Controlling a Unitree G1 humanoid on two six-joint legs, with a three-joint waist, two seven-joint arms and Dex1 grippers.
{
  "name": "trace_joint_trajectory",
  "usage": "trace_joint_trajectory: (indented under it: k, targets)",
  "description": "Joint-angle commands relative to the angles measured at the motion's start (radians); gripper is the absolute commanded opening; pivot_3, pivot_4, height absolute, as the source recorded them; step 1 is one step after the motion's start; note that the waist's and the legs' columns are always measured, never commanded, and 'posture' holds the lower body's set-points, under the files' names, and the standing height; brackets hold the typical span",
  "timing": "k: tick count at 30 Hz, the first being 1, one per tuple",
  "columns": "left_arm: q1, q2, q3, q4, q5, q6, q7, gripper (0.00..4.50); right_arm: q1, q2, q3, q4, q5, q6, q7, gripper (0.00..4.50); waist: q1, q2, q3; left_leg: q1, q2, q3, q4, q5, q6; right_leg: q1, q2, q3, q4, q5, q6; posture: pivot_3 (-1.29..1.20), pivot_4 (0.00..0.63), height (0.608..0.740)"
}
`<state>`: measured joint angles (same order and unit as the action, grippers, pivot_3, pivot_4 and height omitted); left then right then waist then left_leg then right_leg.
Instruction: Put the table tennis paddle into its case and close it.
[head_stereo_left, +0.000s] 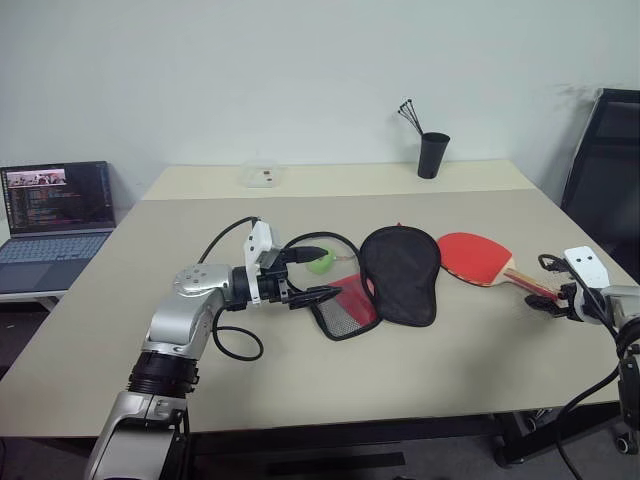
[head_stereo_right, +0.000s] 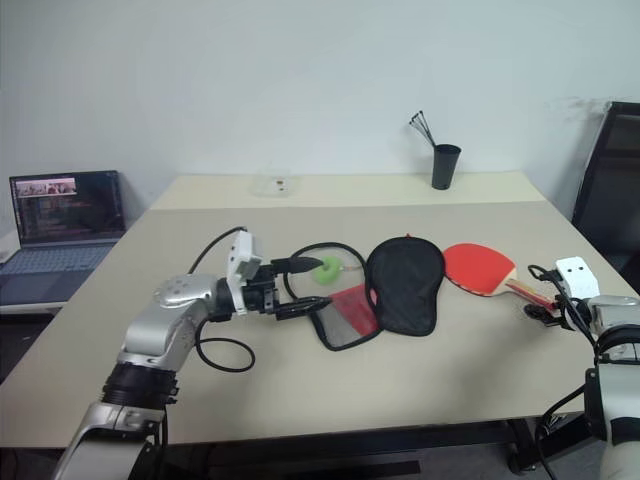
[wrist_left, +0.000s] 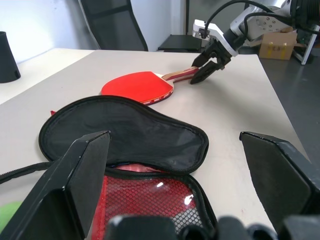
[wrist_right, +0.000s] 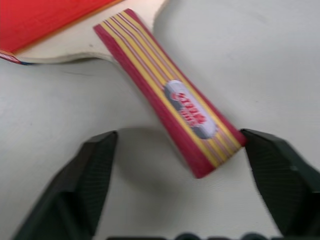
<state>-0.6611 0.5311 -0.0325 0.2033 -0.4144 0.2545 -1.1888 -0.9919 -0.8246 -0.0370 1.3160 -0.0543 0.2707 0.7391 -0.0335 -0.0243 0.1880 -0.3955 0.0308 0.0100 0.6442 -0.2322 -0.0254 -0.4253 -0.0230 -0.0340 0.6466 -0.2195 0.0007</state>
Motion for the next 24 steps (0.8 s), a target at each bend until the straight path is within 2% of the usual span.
trace_joint_trajectory:
  k: [1,4,5,16,24]
  targets:
    - [-0.022,0.015,0.024,-0.006,-0.001,-0.014,-0.002,4.5,-0.009,0.003,-0.006,-0.015,-0.004,-0.032,0.03,2.87,-0.001,0.0,0.0,0.0,0.0,0.0,0.0,0.0,0.0,0.0,0.0,0.0,0.0,0.0,0.0,0.0,0.15,0.74]
    - [-0.026,0.017,0.025,0.001,0.0,-0.019,-0.004,4.5,-0.006,0.002,-0.006,-0.024,-0.007,-0.04,0.053,1.86,-0.002,0.0,0.0,0.001,0.0,0.001,0.0,0.0,0.0,0.0,0.0,0.001,0.001,0.0,0.0,0.0,0.15,0.74]
    - [-0.026,0.017,0.025,0.002,0.0,-0.02,-0.004,4.5,-0.006,0.002,-0.007,-0.025,-0.007,-0.041,0.059,1.66,-0.002,0.0,0.0,0.001,0.0,0.001,0.0,0.0,0.0,0.0,0.0,0.0,0.001,0.0,0.0,0.0,0.15,0.74]
    - [-0.011,0.011,0.028,-0.016,-0.007,-0.019,0.005,4.5,0.026,-0.079,-0.004,-0.086,-0.011,-0.023,0.162,1.56,0.005,0.0,0.0,0.001,0.0,0.001,0.0,0.0,0.0,0.0,0.0,0.001,0.0,0.0,0.0,0.0,0.15,0.74]
    - [-0.01,-0.003,0.021,-0.008,-0.004,-0.024,0.006,4.5,0.161,-0.163,-0.03,-0.246,0.029,0.072,0.248,1.52,0.019,0.0,0.0,-0.001,0.0,0.0,0.0,0.0,0.0,0.0,0.0,-0.001,-0.001,0.0,0.0,0.0,0.15,0.74]
